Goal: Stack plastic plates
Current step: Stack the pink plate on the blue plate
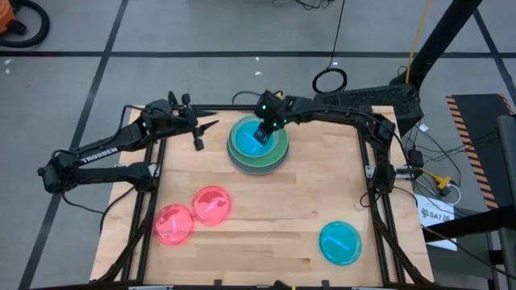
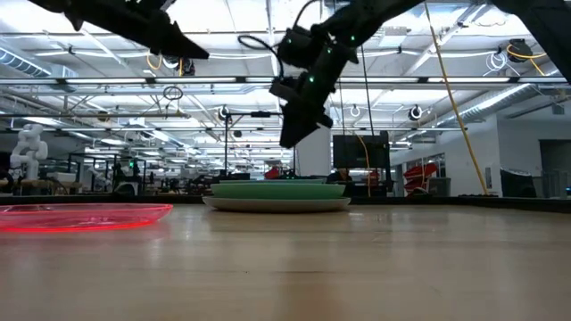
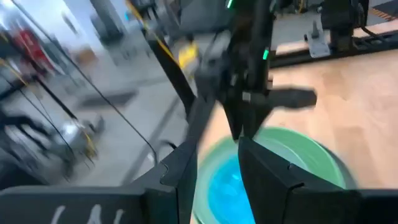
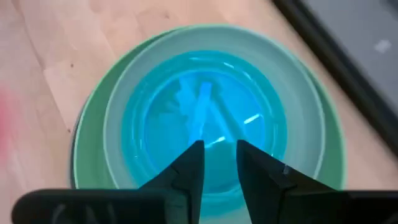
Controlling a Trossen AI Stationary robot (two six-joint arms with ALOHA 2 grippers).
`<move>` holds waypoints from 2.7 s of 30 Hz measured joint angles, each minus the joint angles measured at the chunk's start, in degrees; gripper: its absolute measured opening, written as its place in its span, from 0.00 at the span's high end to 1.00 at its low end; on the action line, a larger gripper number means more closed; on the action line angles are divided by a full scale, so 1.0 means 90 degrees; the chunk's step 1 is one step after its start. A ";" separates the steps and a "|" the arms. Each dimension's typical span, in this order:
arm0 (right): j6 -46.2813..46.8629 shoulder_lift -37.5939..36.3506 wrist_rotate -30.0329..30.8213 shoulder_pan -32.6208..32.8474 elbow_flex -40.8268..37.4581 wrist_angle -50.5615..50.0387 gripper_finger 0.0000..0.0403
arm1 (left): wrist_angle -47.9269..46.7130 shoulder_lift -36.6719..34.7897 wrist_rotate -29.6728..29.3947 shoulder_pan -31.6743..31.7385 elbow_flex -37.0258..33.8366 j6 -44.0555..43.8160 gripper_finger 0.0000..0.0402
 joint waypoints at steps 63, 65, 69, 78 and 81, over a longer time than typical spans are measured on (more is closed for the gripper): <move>-0.3079 -0.5683 0.0352 0.1403 -0.6319 0.6100 0.80 | -0.4254 0.2134 -0.0464 -0.3190 -0.0005 -0.2607 0.69; -0.3079 -0.5683 0.0352 0.1403 -0.6319 0.6080 0.80 | -0.4135 0.2200 -0.0501 -0.3237 -0.0005 -0.2615 0.69; -0.3109 -0.5683 0.0355 0.1403 -0.6319 0.6046 0.80 | -0.4007 0.2336 -0.0521 -0.3253 -0.0005 -0.2901 0.69; -0.3118 -0.5683 0.0357 0.1403 -0.6319 0.5999 0.80 | -0.3906 0.2778 -0.0450 -0.3304 -0.0007 -0.3187 0.69; -0.3098 -0.5683 0.0357 0.1403 -0.6319 0.5993 0.80 | -0.3899 0.2879 -0.0433 -0.3374 -0.0007 -0.3189 0.69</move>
